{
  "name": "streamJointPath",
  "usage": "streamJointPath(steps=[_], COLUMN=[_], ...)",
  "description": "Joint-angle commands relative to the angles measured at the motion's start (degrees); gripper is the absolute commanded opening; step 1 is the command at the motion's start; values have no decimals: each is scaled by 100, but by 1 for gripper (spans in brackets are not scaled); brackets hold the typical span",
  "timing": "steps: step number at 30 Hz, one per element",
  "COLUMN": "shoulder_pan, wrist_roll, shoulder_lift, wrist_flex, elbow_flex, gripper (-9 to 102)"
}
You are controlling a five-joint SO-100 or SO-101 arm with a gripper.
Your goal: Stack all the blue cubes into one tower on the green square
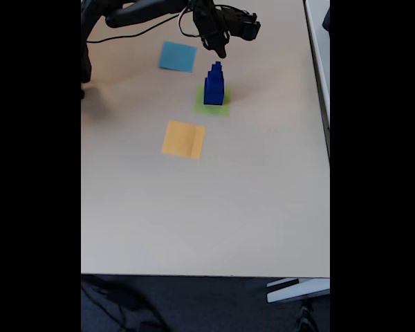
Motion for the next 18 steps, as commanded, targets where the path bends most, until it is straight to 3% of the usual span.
streamJointPath(steps=[1, 18], shoulder_pan=[70, 79], wrist_roll=[-53, -9], shoulder_lift=[97, 18], wrist_flex=[44, 44], elbow_flex=[-343, -378], gripper=[0, 0])
